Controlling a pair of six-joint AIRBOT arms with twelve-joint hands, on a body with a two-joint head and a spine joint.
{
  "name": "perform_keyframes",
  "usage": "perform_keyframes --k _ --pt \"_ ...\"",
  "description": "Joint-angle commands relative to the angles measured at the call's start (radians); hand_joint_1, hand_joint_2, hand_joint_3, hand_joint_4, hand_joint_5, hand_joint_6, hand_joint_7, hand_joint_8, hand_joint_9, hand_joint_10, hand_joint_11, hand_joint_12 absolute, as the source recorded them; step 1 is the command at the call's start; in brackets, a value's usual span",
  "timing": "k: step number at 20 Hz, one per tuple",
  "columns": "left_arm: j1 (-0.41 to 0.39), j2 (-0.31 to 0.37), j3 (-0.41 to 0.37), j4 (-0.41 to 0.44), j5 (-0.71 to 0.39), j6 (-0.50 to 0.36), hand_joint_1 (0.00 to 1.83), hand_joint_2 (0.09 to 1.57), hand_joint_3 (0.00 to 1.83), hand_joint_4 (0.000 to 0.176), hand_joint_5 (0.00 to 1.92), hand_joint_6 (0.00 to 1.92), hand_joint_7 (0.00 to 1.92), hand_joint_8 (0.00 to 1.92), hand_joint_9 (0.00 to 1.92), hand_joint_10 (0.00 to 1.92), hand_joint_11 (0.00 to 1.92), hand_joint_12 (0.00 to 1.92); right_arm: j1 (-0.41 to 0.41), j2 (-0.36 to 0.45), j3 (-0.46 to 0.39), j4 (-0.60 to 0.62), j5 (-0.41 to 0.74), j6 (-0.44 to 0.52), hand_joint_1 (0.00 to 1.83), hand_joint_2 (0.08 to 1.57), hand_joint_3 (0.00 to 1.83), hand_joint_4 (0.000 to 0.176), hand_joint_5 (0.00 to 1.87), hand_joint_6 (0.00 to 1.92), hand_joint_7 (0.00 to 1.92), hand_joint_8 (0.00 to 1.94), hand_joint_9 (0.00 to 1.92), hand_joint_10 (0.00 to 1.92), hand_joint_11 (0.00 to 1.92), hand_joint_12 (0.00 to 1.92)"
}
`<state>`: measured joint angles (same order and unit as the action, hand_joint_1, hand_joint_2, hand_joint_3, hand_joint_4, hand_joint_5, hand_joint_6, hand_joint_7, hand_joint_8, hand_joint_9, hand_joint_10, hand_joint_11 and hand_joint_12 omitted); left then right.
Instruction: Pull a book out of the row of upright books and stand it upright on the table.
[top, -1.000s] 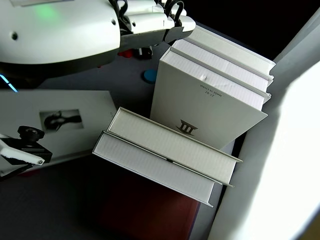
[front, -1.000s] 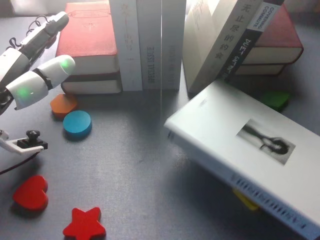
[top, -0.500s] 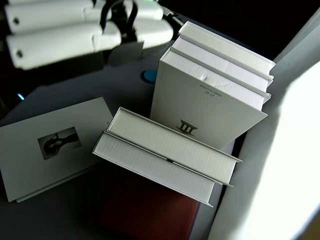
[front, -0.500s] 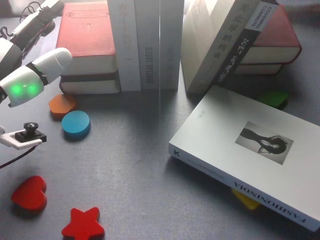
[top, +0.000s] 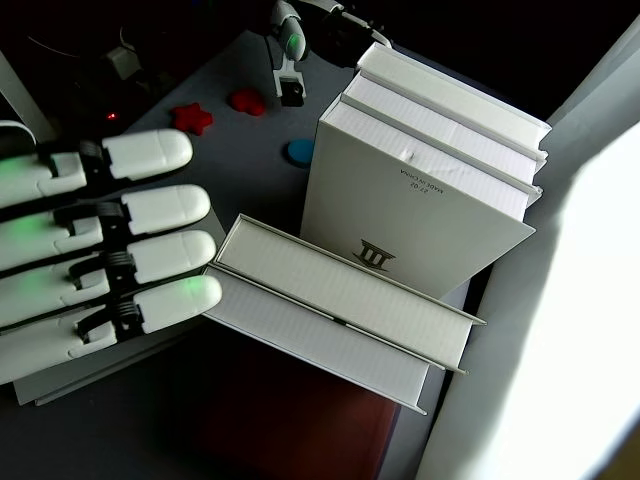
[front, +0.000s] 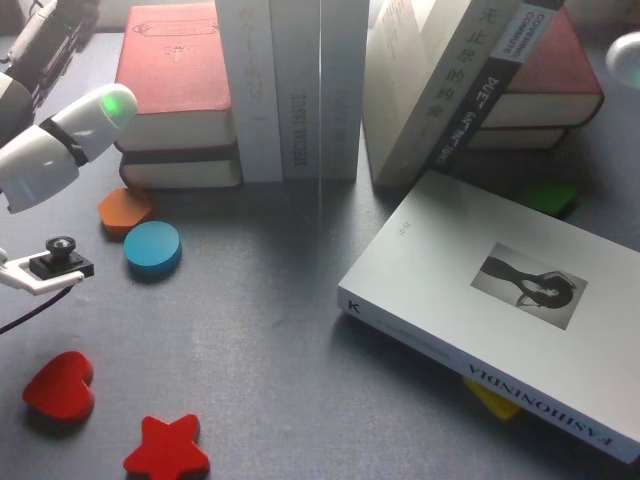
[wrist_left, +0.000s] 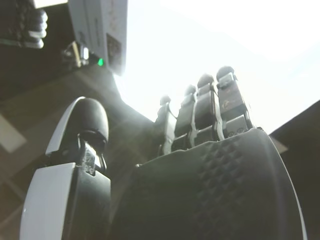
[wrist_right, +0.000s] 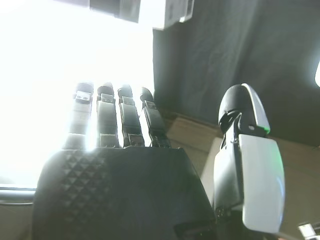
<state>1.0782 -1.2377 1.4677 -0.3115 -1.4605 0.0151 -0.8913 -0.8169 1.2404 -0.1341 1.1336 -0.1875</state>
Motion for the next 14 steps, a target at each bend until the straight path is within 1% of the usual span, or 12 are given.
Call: perform_keyframes --k 1,2,4,5,6,7,8,10,11,12,13,14 --pt "-0.007 0.009 -0.005 -0.008 -0.144 -0.003 0.45 1.36 0.0 0.084 0.0 0.0 0.0 0.0 0.0 0.0 0.0 0.25 -0.025 0.001 -0.009 0.105 0.221 -0.008 0.24 1.17 0.01 0.0 0.0 0.0 0.0 0.0 0.0 0.0 0.0 0.0" --pt "-0.007 0.011 -0.012 -0.005 -0.155 0.002 0.47 1.38 0.0 0.095 0.0 0.0 0.0 0.0 0.0 0.0 0.0 0.11 -0.078 -0.009 -0.024 0.164 0.285 -0.014 0.21 1.18 0.02 0.005 0.0 0.0 0.0 0.0 0.0 0.0 0.0 0.0" --pt "-0.008 0.018 -0.023 0.005 -0.174 0.009 0.44 1.39 0.0 0.099 0.0 0.0 0.0 0.0 0.0 0.0 0.0 0.07 -0.169 -0.014 -0.045 0.243 0.391 -0.019 0.13 1.19 0.02 0.0 0.0 0.0 0.0 0.0 0.0 0.0 0.0 0.0" --pt "-0.009 0.022 -0.03 0.01 -0.184 0.013 0.41 1.4 0.01 0.096 0.0 0.0 0.0 0.0 0.0 0.0 0.0 0.07 -0.208 -0.012 -0.058 0.277 0.434 -0.026 0.1 1.2 0.02 0.0 0.0 0.0 0.0 0.0 0.0 0.0 0.0 0.0" --pt "-0.009 0.027 -0.038 0.015 -0.197 0.021 0.43 1.4 0.0 0.083 0.0 0.0 0.0 0.0 0.0 0.0 0.0 0.1 -0.241 -0.007 -0.075 0.303 0.475 -0.04 0.01 1.23 0.03 0.0 0.0 0.0 0.0 0.0 0.0 0.0 0.0 0.0" --pt "-0.009 0.03 -0.045 0.02 -0.21 0.027 0.43 1.4 0.0 0.083 0.0 0.0 0.0 0.0 0.0 0.0 0.0 0.1 -0.266 -0.001 -0.093 0.32 0.505 -0.057 0.01 1.23 0.03 0.0 0.0 0.0 0.0 0.0 0.0 0.0 0.0 0.0" --pt "-0.009 0.032 -0.048 0.024 -0.22 0.028 0.41 1.37 0.0 0.101 0.0 0.0 0.0 0.0 0.0 0.0 0.0 0.36 -0.276 0.003 -0.103 0.324 0.522 -0.067 0.03 1.23 0.02 0.0 0.0 0.0 0.0 0.0 0.0 0.0 0.0 0.0" --pt "-0.008 0.035 -0.055 0.027 -0.237 0.028 0.44 1.39 0.0 0.076 0.0 0.0 0.0 0.0 0.03 0.01 0.0 0.44 -0.282 0.003 -0.114 0.324 0.537 -0.076 0.1 1.22 0.01 0.0 0.0 0.0 0.0 0.0 0.0 0.0 0.0 0.0" --pt "-0.008 0.035 -0.056 0.027 -0.243 0.027 0.39 1.41 0.0 0.058 0.0 0.0 0.0 0.0 0.04 0.01 0.0 0.4 -0.282 0.003 -0.117 0.323 0.539 -0.079 0.13 1.22 0.01 0.0 0.0 0.0 0.0 0.0 0.0 0.0 0.0 0.0" --pt "-0.008 0.036 -0.058 0.027 -0.25 0.027 0.39 1.41 0.0 0.058 0.0 0.0 0.0 0.0 0.04 0.01 0.0 0.4 -0.283 0.003 -0.119 0.323 0.543 -0.082 0.13 1.22 0.01 0.0 0.0 0.0 0.0 0.0 0.0 0.0 0.0 0.0" --pt "-0.008 0.037 -0.058 0.027 -0.254 0.027 0.4 1.42 0.0 0.056 0.0 0.0 0.0 0.0 0.04 0.0 0.0 0.26 -0.283 0.003 -0.12 0.323 0.548 -0.086 0.17 1.21 0.0 0.0 0.0 0.0 0.0 0.0 0.0 0.0 0.0 0.0" --pt "-0.007 0.037 -0.058 0.027 -0.258 0.026 0.42 1.42 0.0 0.059 0.0 0.0 0.0 0.0 0.03 0.0 0.0 0.21 -0.283 0.003 -0.122 0.322 0.554 -0.09 0.17 1.21 0.0 0.0 0.0 0.0 0.0 0.0 0.0 0.0 0.0 0.0"
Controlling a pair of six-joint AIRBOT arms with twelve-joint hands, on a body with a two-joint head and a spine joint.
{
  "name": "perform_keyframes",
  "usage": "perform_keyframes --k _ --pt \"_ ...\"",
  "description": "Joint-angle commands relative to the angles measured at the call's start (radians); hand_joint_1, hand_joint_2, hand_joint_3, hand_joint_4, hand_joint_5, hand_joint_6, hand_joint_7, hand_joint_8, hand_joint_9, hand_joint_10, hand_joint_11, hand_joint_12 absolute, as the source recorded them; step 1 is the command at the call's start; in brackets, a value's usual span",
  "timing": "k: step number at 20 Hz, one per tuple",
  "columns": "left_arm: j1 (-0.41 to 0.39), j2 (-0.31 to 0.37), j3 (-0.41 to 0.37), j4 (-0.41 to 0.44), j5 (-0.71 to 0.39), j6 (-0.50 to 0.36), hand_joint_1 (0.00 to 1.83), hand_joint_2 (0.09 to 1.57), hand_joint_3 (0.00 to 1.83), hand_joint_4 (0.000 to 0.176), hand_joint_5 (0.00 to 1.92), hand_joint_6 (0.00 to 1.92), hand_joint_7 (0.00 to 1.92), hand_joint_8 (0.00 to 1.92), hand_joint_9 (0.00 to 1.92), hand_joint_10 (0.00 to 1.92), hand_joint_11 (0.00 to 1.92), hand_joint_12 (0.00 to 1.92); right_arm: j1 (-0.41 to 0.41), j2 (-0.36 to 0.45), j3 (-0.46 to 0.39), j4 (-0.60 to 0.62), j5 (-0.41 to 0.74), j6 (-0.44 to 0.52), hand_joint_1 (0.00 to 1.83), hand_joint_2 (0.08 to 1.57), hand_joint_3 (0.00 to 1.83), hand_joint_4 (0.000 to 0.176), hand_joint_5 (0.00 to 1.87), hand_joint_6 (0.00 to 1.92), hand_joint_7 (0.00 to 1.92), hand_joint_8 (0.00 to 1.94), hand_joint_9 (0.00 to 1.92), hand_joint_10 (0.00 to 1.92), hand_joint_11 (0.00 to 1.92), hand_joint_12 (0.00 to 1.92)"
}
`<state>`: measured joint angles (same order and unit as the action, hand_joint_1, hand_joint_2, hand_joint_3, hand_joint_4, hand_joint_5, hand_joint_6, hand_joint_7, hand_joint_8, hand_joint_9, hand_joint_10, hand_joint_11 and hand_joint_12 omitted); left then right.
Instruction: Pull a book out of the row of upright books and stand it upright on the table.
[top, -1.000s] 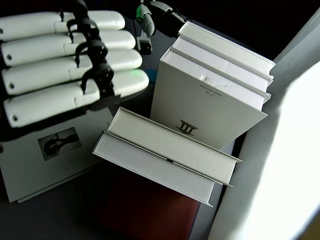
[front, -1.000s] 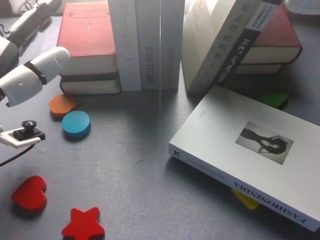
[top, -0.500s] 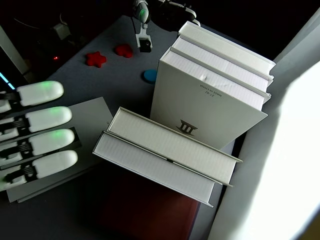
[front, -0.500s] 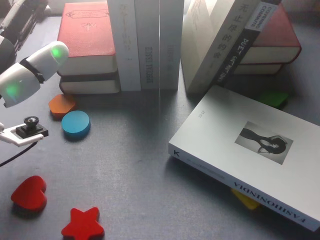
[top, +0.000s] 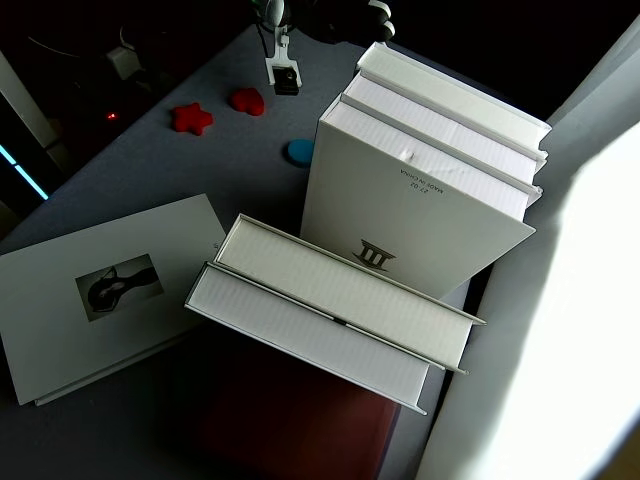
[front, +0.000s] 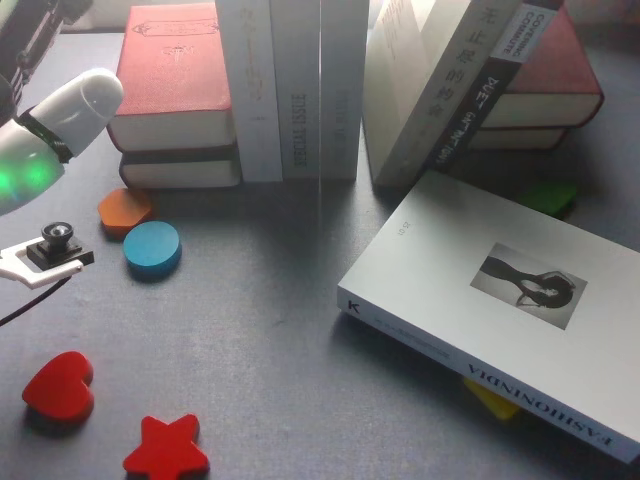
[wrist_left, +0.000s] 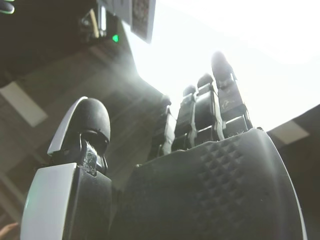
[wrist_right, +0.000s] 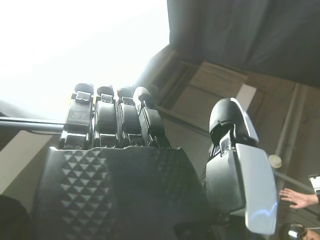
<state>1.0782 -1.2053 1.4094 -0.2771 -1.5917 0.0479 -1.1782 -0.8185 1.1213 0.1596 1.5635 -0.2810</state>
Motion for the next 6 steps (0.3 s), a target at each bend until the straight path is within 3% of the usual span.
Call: perform_keyframes --k 1,2,4,5,6 --pt "-0.007 0.004 0.0 -0.007 -0.129 -0.009 0.41 1.42 0.0 0.063 0.0 0.0 0.0 0.0 0.03 0.0 0.0 0.26 0.004 0.005 -0.004 0.027 0.13 0.001 0.17 1.21 0.01 0.0 0.0 0.0 0.0 0.0 0.0 0.0 0.0 0.0" --pt "-0.006 0.002 0.0 -0.007 -0.132 -0.011 0.42 1.41 0.0 0.056 0.0 0.0 0.0 0.0 0.02 0.0 0.0 0.26 0.004 0.005 -0.008 0.026 0.136 -0.004 0.17 1.21 0.0 0.0 0.0 0.0 0.0 0.0 0.0 0.0 0.0 0.0" --pt "-0.006 0.001 0.001 -0.006 -0.134 -0.012 0.45 1.4 0.0 0.059 0.0 0.0 0.0 0.0 0.01 0.0 0.0 0.17 0.004 0.005 -0.015 0.025 0.145 -0.017 0.17 1.21 0.01 0.0 0.0 0.0 0.0 0.0 0.0 0.0 0.0 0.0" --pt "-0.006 -0.001 0.001 -0.006 -0.134 -0.012 0.44 1.39 0.0 0.074 0.0 0.0 0.0 0.0 0.02 0.01 0.0 0.16 0.002 0.005 -0.021 0.026 0.15 -0.025 0.18 1.24 0.02 0.0 0.0 0.0 0.0 0.0 0.0 0.0 0.0 0.0" --pt "-0.003 -0.003 0.001 -0.009 -0.134 -0.012 0.44 1.39 0.0 0.061 0.0 0.0 0.0 0.0 0.01 0.0 0.0 0.13 -0.003 0.004 -0.027 0.029 0.156 -0.033 0.19 1.26 0.03 0.0 0.0 0.0 0.0 0.0 0.0 0.0 0.0 0.0"
